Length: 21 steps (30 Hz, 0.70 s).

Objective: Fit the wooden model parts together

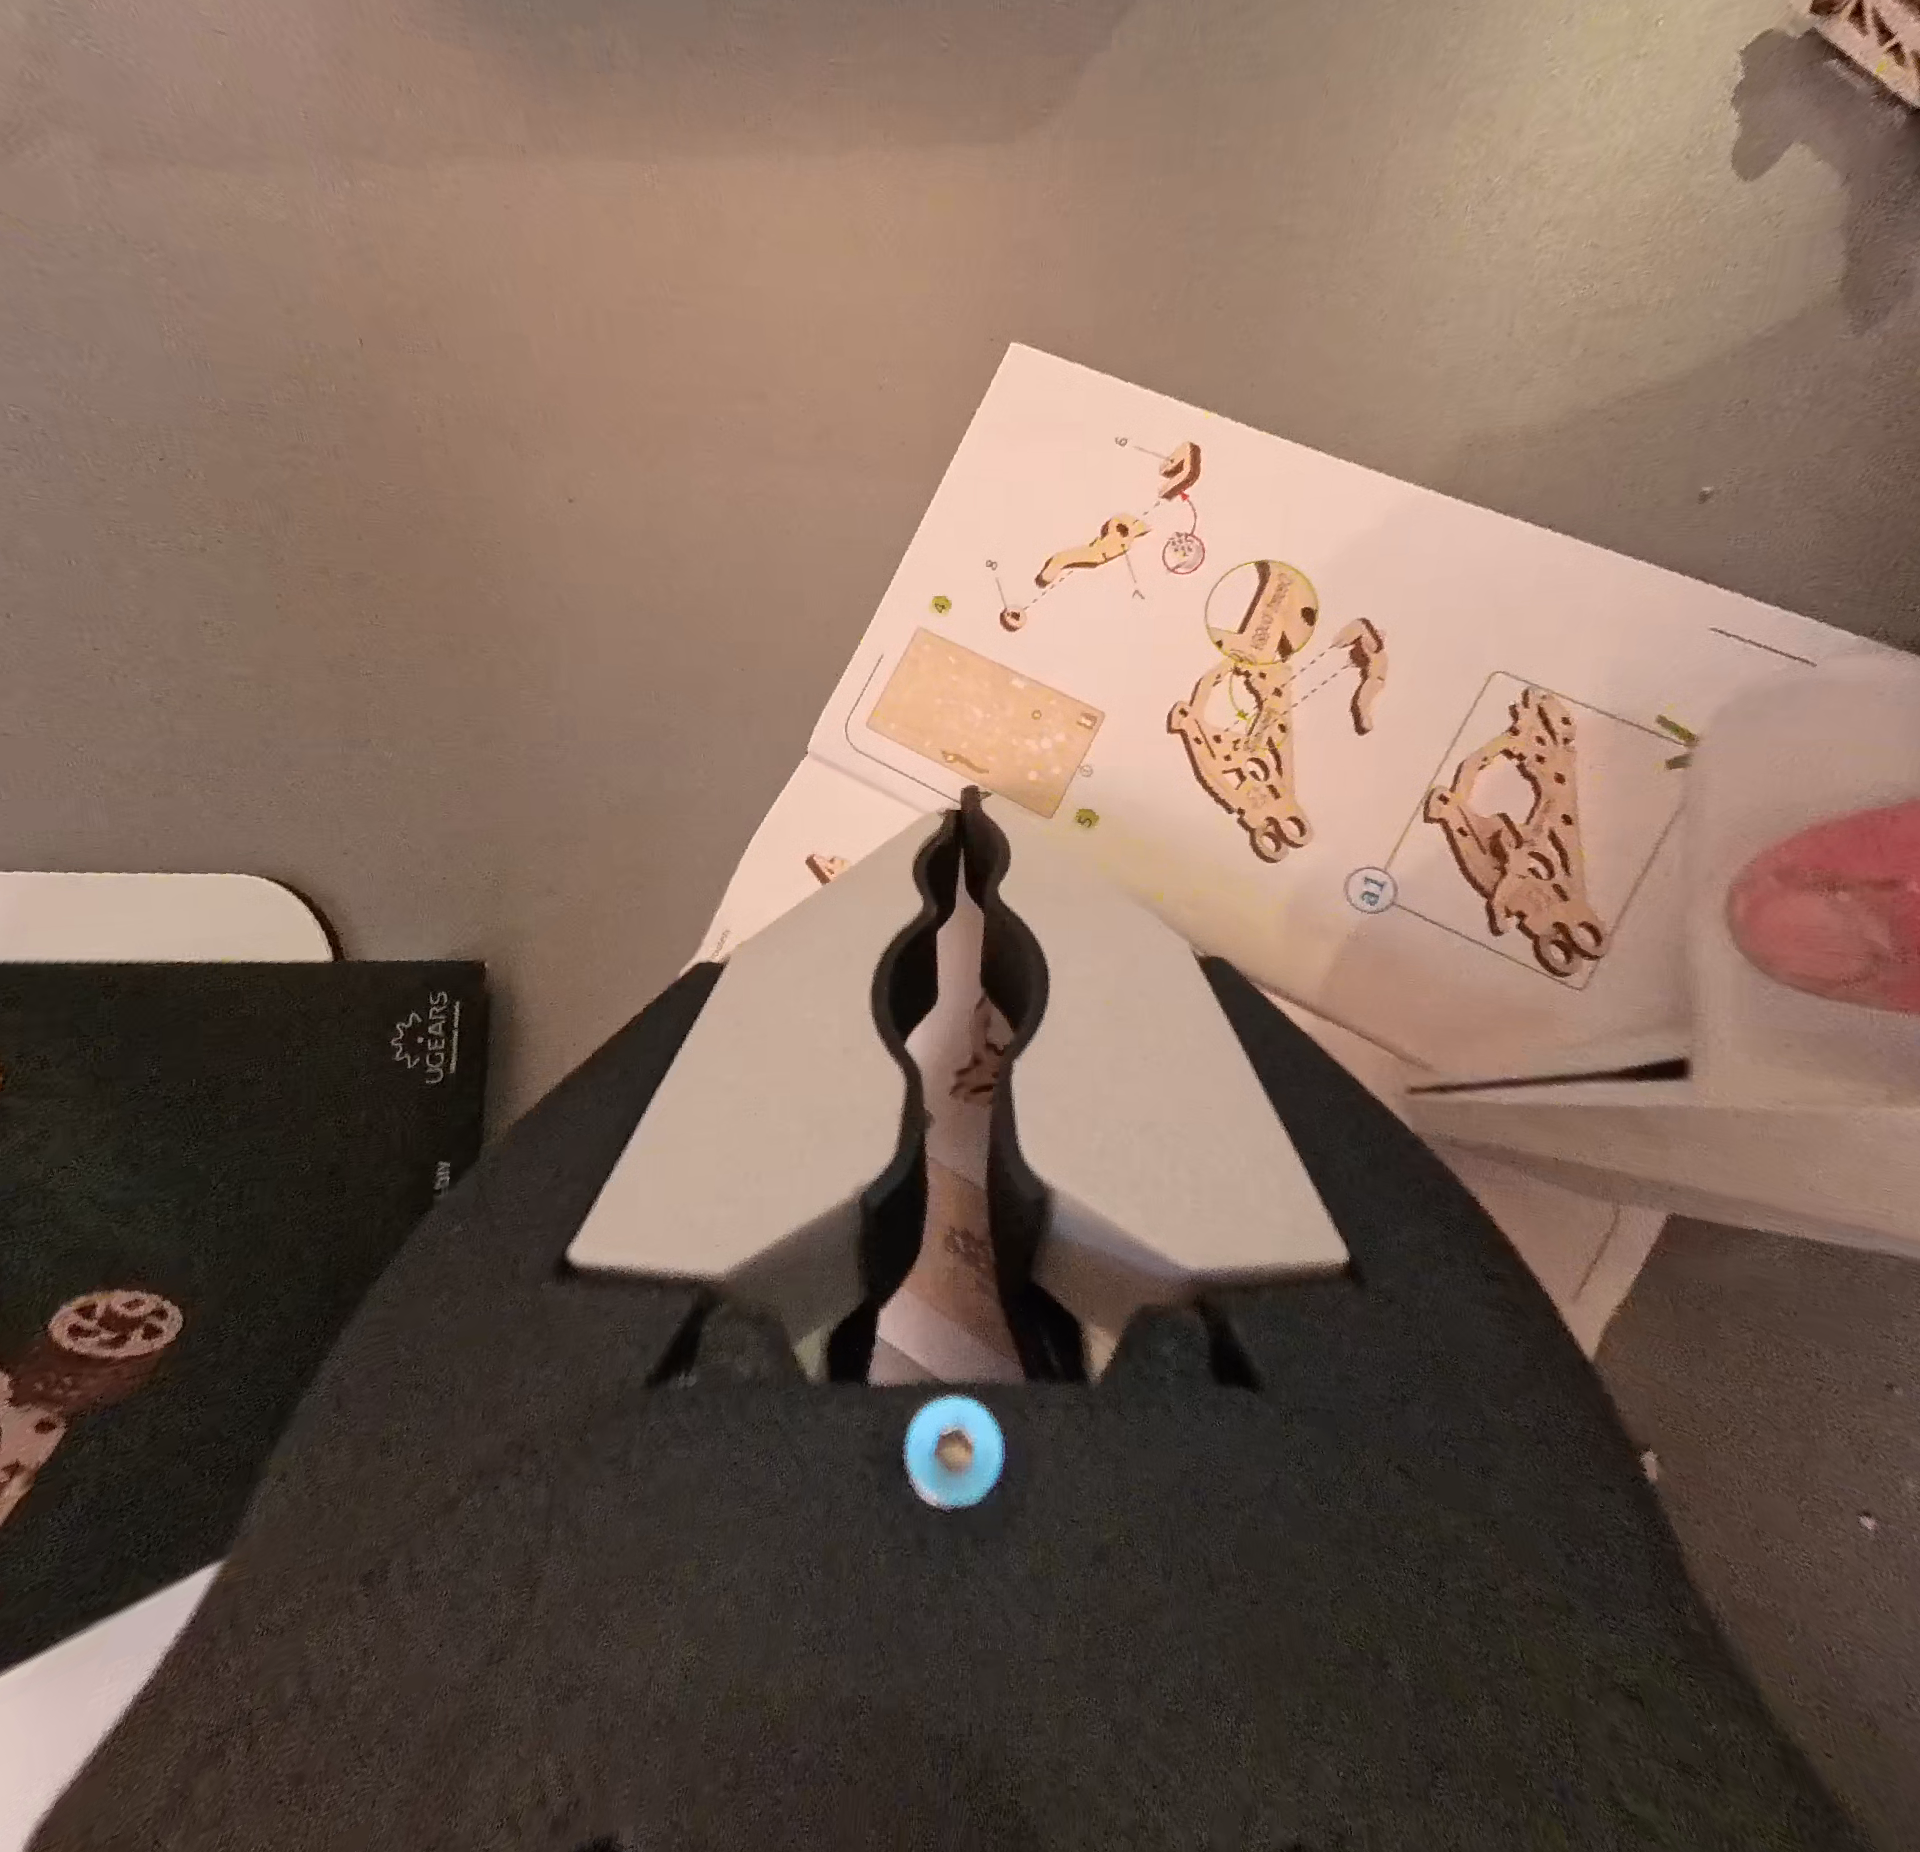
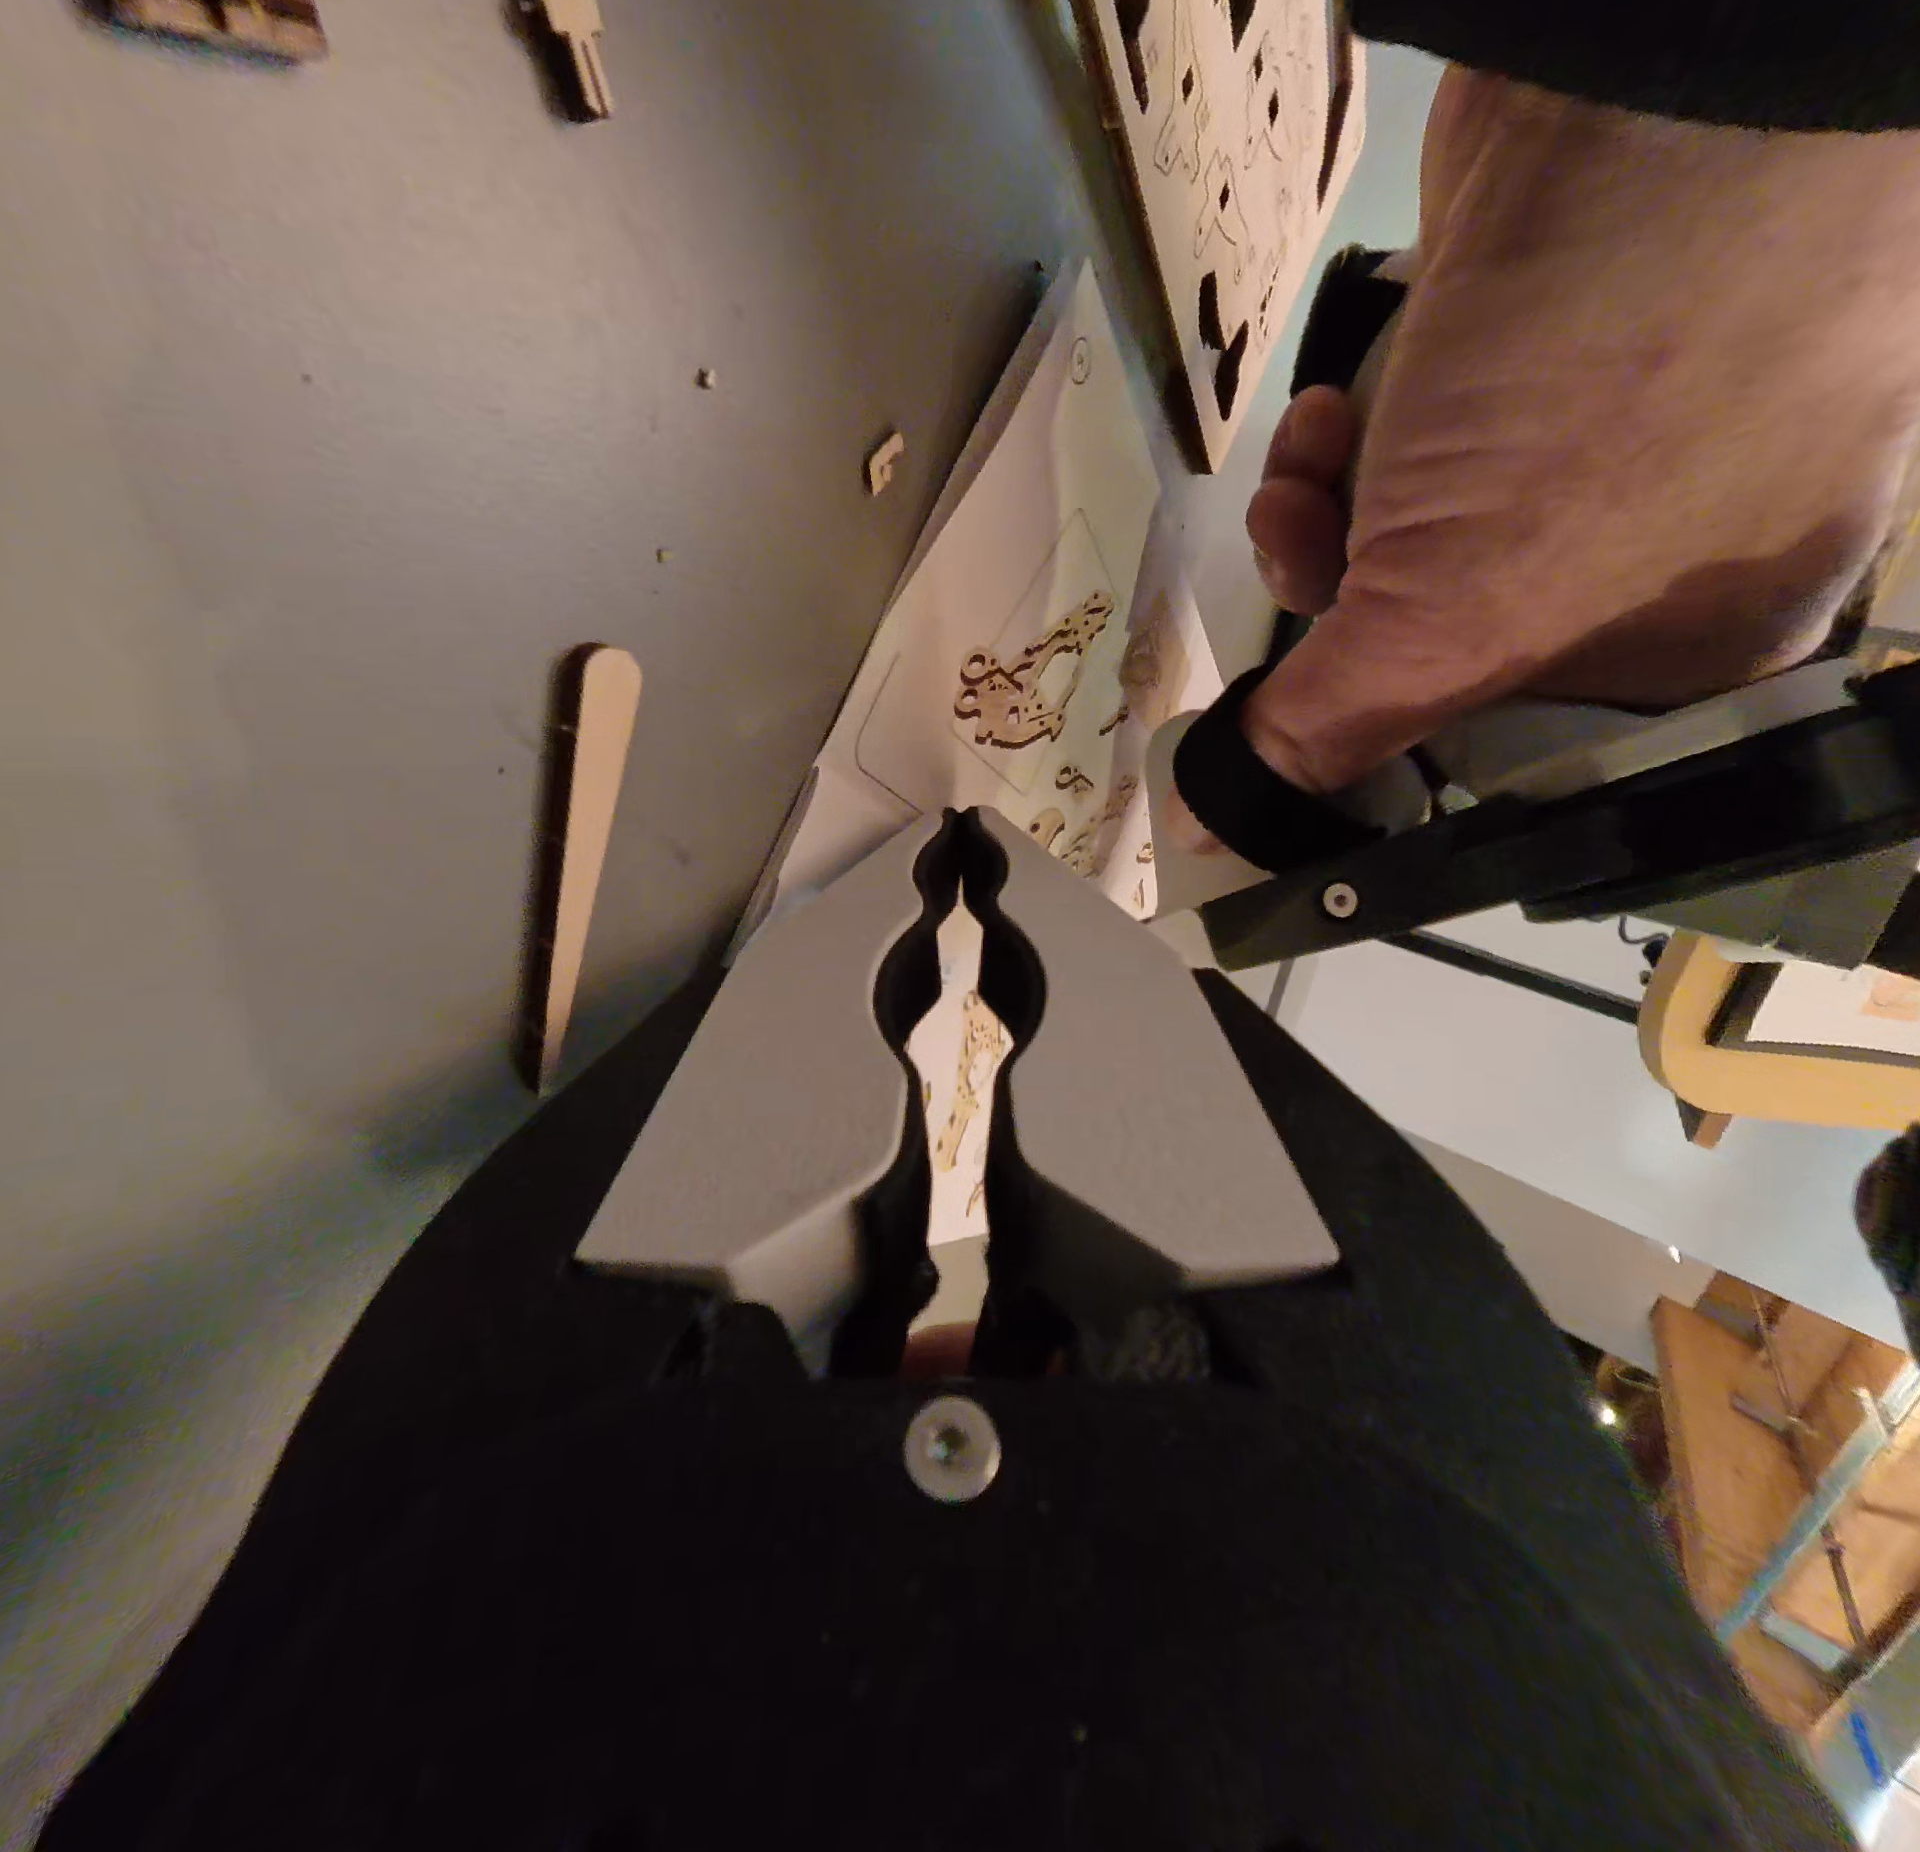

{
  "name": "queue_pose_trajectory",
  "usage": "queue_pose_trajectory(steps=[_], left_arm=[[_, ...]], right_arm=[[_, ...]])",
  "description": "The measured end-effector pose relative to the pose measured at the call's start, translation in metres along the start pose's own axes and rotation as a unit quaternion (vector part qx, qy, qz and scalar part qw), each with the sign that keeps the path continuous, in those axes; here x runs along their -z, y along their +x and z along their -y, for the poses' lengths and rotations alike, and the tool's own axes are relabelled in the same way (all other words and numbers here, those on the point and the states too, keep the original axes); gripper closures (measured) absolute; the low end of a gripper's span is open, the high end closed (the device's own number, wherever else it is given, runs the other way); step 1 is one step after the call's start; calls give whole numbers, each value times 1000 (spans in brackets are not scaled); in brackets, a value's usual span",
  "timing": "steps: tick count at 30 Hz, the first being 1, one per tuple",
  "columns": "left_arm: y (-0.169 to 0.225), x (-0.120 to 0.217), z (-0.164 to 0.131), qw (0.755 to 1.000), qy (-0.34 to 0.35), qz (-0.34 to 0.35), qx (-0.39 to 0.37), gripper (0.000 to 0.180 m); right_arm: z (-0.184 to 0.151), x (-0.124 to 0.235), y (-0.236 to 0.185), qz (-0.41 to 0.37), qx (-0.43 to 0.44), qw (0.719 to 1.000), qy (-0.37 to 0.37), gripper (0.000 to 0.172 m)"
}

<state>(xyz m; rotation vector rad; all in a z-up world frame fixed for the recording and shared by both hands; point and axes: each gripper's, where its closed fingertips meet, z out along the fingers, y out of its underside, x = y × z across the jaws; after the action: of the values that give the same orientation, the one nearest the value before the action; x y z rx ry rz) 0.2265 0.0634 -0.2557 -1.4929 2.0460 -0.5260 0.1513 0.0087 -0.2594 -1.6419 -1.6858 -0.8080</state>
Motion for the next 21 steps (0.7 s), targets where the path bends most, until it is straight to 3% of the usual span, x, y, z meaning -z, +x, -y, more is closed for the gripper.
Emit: queue_pose_trajectory(steps=[15,18,21], left_arm=[[-50,-27,19,994,-41,104,4,180],[-42,-10,33,996,-2,84,28,176],[-43,28,31,993,19,97,67,169]], right_arm=[[12,11,-8,11,-14,1000,25,172],[9,12,-4,17,-47,998,34,172],[0,21,7,5,-81,996,29,172]])
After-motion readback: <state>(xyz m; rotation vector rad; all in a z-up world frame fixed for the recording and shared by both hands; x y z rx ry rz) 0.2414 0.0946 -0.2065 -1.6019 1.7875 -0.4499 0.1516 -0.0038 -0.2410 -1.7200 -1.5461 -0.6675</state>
